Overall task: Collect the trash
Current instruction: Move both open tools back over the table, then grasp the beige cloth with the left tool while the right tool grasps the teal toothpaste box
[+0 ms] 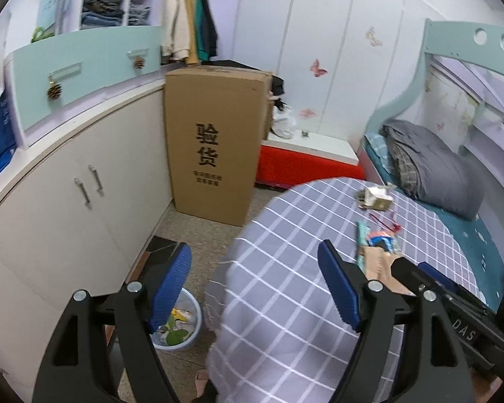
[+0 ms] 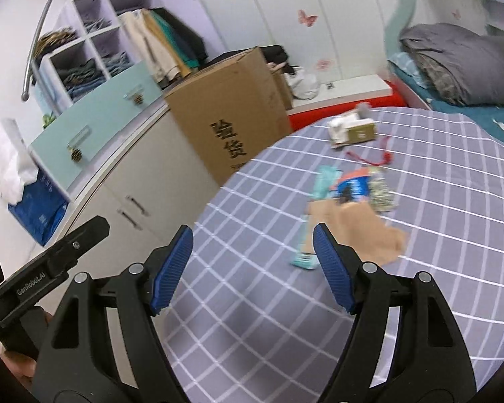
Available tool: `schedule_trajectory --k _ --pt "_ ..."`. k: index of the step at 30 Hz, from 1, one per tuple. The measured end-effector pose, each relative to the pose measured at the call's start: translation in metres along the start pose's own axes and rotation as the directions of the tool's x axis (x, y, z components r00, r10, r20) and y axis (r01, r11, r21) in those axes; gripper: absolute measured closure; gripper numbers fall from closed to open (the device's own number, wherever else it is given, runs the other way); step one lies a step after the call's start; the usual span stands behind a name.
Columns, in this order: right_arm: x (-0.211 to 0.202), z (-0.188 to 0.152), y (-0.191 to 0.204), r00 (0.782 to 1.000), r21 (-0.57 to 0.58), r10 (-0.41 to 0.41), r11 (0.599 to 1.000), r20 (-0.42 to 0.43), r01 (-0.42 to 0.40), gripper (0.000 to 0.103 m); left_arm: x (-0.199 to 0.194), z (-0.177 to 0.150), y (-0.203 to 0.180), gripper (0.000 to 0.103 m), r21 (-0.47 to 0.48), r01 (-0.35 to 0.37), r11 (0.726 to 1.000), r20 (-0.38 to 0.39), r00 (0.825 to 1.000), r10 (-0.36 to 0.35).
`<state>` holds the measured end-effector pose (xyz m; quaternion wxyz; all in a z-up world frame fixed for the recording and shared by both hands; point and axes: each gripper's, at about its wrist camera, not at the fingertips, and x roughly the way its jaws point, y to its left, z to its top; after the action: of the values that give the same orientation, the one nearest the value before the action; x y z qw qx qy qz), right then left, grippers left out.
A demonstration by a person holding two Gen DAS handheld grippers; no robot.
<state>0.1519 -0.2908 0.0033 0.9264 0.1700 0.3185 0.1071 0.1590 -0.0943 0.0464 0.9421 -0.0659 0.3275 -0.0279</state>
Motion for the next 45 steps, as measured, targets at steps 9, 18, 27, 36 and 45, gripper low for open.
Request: schedule_trajectory --k 9,18,27,36,45 --pt "-0.013 0.0 -0.06 0.997 0.055 -0.073 0.996 0.011 0.073 0.029 0.024 -0.008 -0.054 0.027 0.057 0.072 0.996 -0.071 0.995 -0.067" --pt "-0.01 0.0 -0.094 0.992 0.077 -0.129 0.989 -0.002 0.129 0.029 0.054 -0.016 -0.088 0.027 0.086 0.113 0.99 -0.139 0.985 -0.101" --pt "-0.013 0.005 -0.135 0.984 0.124 -0.179 0.976 -0.006 0.178 0.029 0.082 -0.025 -0.115 0.027 0.09 0.178 0.98 -0.203 0.967 -0.157" --pt "-0.013 0.008 -0.162 0.975 0.169 -0.221 0.961 -0.016 0.22 0.028 0.107 -0.03 -0.14 0.027 0.117 0.238 0.964 -0.25 0.947 -0.203" --pt "0.0 0.007 -0.161 0.975 0.176 -0.217 0.959 -0.036 0.22 0.028 0.142 -0.034 -0.167 0.04 0.175 0.239 0.955 -0.326 0.93 -0.173"
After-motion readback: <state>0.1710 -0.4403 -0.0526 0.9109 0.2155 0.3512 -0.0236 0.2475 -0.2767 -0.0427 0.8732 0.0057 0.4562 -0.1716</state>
